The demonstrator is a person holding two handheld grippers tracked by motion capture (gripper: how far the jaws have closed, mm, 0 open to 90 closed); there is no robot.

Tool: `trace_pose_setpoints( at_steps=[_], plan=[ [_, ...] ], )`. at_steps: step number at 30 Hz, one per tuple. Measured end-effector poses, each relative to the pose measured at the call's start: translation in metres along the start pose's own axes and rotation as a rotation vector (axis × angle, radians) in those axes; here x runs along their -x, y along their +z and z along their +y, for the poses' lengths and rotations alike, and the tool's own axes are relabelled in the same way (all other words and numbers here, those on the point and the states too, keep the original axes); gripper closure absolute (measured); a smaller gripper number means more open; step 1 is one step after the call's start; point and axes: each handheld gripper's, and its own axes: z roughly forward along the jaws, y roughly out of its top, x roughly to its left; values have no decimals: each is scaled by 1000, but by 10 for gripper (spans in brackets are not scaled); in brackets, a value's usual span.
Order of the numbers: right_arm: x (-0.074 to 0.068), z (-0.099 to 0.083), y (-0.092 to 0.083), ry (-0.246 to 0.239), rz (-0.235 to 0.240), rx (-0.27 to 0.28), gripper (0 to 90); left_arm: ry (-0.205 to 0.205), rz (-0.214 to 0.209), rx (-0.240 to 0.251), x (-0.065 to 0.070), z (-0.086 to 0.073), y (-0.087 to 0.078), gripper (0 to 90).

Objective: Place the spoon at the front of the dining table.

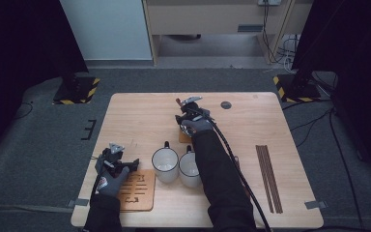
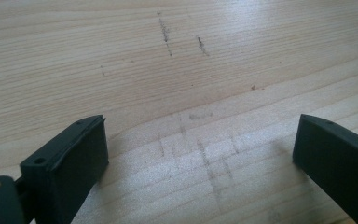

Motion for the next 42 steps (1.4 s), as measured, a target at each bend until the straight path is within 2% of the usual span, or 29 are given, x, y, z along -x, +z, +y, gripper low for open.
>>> trace_pose_setpoints(
  at_steps=[11,25,42],
  plan=[
    [6,1,-1,9,-37,-2,419,-1,-1,0,0,0,0,19],
    [12,-2,-1,26,-46,-9,402,-1,0,1,0,0,0,19],
    [27,-8,-12,28,-89,-34,397,0,-1,0,0,0,0,19]
  ],
)
